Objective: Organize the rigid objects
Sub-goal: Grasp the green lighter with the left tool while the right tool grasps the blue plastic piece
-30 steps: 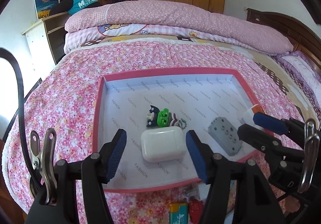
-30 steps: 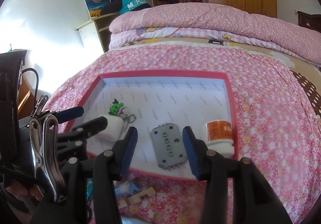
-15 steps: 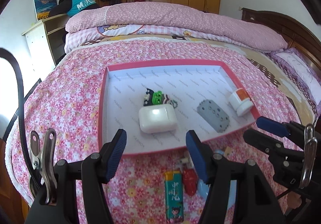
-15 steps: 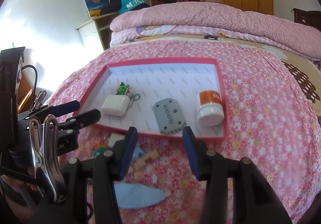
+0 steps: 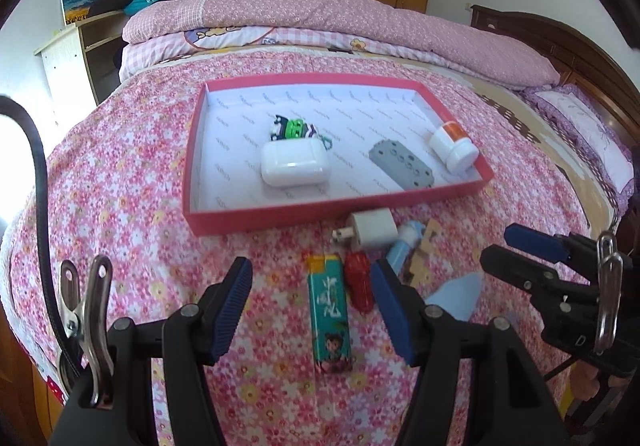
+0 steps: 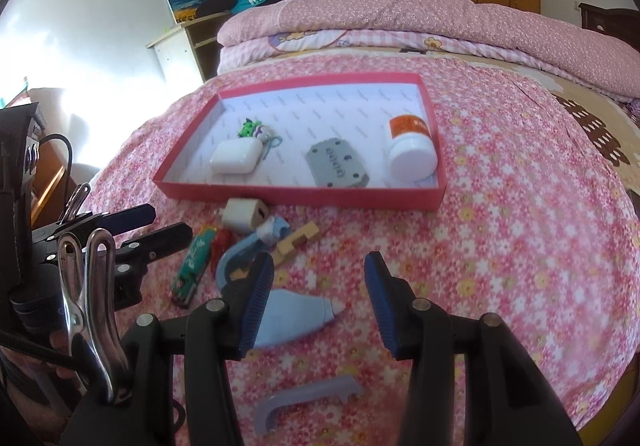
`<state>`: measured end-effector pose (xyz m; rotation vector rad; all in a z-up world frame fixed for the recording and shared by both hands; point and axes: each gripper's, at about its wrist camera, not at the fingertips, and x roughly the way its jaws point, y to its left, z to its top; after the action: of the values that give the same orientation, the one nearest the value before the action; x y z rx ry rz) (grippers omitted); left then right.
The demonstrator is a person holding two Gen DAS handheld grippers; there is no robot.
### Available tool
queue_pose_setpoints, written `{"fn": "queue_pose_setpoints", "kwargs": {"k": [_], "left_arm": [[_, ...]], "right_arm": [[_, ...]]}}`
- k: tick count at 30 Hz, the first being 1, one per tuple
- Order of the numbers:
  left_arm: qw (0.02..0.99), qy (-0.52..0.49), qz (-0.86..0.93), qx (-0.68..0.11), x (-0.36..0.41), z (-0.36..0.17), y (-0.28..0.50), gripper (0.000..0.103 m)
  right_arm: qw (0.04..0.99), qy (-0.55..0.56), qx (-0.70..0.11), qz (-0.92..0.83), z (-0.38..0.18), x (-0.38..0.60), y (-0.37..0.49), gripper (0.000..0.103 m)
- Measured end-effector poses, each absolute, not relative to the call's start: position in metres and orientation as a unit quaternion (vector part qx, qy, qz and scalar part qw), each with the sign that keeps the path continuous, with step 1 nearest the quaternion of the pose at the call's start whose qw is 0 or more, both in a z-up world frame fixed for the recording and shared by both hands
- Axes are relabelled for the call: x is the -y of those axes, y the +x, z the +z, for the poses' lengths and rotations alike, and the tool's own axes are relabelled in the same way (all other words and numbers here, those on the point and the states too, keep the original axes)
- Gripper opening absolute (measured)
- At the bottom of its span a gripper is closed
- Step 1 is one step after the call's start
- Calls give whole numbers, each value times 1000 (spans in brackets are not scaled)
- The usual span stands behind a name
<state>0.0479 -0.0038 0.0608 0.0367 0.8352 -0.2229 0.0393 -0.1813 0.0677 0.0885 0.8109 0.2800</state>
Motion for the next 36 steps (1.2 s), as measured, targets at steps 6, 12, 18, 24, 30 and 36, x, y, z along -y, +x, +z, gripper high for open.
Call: {"fn": "queue_pose_setpoints", "kwargs": {"k": [6,12,18,24,30,36], "left_arm": [[903,20,-110,-415,5,49,41,65],[899,31,-111,-422,11,36,40,65],[897,38,-108,-426,15,27,43,59],[899,45,-103,-423,17,23,43,56],[901,71,-109,-413,25,21,40,52],[901,66,-116,-413,21,23,38,24]], "right_arm": [[907,44,-399,132,61,185,29,52],[902,45,-408,130,51,188,24,54],[900,45,-413,133,45,187,22,54],[897,40,-417,139,40,183,20,54],[897,29,-418,143,38,178,18,62],[897,19,-418,144,36,173,17,65]]}}
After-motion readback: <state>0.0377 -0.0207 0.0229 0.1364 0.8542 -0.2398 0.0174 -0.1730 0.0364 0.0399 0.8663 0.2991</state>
